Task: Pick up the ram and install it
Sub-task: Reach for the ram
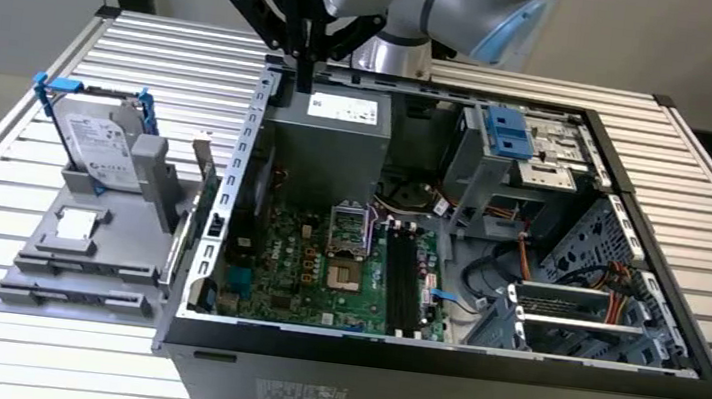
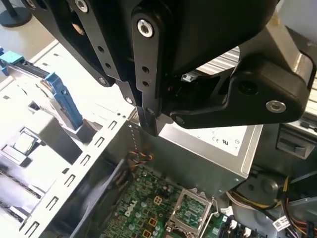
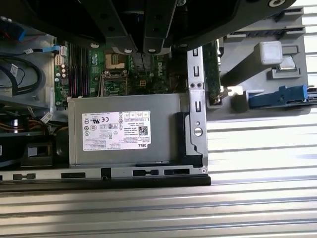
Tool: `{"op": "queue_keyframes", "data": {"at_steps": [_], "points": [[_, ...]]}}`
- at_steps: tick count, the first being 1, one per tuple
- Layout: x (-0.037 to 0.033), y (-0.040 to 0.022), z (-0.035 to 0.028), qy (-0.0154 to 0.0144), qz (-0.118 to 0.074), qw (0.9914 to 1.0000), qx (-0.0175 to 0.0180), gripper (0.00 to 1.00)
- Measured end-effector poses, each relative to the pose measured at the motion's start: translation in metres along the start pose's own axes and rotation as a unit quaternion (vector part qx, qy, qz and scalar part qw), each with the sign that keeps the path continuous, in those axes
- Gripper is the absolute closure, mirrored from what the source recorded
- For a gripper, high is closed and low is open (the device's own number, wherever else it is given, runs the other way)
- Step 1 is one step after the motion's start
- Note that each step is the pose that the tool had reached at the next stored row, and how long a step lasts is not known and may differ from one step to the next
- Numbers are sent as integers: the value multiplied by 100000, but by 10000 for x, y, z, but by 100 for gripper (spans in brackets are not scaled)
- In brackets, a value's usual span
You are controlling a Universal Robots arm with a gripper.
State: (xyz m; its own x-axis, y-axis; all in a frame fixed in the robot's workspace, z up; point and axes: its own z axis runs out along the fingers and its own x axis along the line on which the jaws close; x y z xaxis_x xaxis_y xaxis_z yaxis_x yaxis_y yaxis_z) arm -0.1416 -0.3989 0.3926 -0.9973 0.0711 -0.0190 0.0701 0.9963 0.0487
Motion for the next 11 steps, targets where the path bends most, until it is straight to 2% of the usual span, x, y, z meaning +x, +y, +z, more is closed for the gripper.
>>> {"op": "queue_keyframes", "data": {"at_steps": [11], "points": [[223,-21,-5,0,4,100000,0,100]]}}
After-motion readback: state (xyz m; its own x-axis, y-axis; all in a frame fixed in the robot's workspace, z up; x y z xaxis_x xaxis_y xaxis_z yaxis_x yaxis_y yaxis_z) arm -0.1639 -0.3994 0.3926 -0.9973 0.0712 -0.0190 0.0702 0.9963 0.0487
